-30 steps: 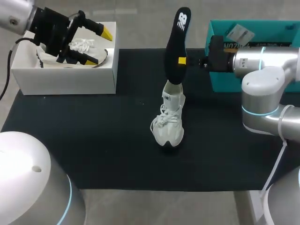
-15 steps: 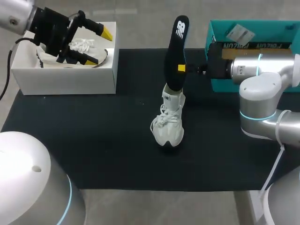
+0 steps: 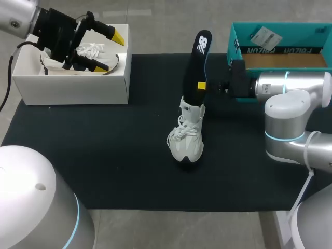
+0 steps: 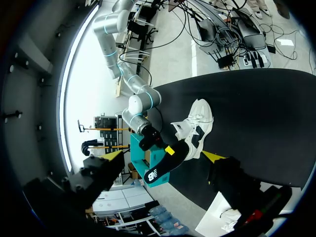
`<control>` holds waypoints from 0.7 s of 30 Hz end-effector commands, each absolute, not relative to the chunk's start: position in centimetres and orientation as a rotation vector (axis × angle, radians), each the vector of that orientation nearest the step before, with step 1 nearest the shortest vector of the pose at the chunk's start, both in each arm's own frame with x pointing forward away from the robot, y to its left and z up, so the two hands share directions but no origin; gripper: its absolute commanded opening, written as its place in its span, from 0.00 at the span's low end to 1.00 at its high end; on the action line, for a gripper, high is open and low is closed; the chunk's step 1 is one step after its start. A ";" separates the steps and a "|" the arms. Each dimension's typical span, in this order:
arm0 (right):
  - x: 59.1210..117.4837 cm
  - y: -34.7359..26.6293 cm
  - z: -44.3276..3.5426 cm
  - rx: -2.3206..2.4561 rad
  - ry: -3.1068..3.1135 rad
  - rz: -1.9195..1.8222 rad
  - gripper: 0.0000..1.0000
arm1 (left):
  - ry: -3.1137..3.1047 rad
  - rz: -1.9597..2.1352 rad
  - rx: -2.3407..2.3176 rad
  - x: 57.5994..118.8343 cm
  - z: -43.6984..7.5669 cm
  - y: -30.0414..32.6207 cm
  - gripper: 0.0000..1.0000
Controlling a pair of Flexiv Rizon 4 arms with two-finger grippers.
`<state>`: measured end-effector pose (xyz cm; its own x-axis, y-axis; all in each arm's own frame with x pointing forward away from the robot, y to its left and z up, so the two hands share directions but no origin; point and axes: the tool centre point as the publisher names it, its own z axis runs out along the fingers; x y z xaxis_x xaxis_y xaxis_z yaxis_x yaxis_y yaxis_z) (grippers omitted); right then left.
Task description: Take the shoe out of the shoebox, open the shoe tongue, remove and reinsert the insole, then place the shoe into the shoebox
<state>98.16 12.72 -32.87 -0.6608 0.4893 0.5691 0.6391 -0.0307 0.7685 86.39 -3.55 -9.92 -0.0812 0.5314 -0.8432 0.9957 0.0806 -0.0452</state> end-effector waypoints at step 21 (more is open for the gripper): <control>93.0 14.0 -35.8 -1.306 -2.012 -1.712 0.00 | 1.699 -0.885 1.529 86.4 -9.9 -3.5 1.00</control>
